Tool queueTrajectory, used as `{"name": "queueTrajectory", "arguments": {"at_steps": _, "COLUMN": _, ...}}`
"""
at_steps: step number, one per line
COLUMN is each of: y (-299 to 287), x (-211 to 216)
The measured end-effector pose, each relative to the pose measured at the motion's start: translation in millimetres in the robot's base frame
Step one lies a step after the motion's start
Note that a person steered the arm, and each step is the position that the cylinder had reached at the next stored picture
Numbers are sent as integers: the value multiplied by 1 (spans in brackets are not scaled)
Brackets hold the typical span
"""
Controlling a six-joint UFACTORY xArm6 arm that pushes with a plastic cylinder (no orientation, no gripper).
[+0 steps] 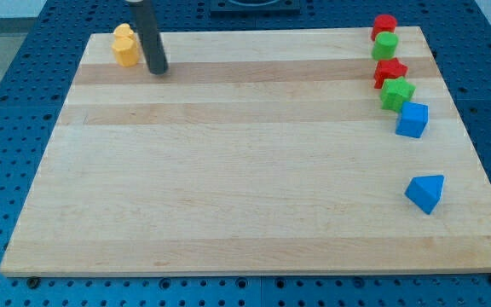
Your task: Place the arm at the centre
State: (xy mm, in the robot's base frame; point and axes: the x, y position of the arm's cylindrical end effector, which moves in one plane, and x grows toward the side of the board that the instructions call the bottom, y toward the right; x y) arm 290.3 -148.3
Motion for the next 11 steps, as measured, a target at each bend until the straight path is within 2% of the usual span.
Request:
{"name": "queueTrajectory", "arguments": {"at_steps": 1, "y": 24, "x": 25}}
{"name": "queueTrajectory", "arguments": {"at_steps": 3, "y": 75, "x": 107}}
{"name": "queueTrajectory", "arguments": {"at_steps": 5, "y": 134, "x": 145}}
{"name": "queueTrajectory", "arguments": {"at_steps": 7, "y": 145, "x": 69}}
{"name": "queueTrajectory", "arguments": {"at_steps": 8, "y": 153, "x": 55}}
{"name": "queueTrajectory", "arguments": {"at_steps": 9, "y": 153, "x": 63}}
{"name": "queueTrajectory", "arguments": {"at_steps": 11, "y": 151, "x": 115}}
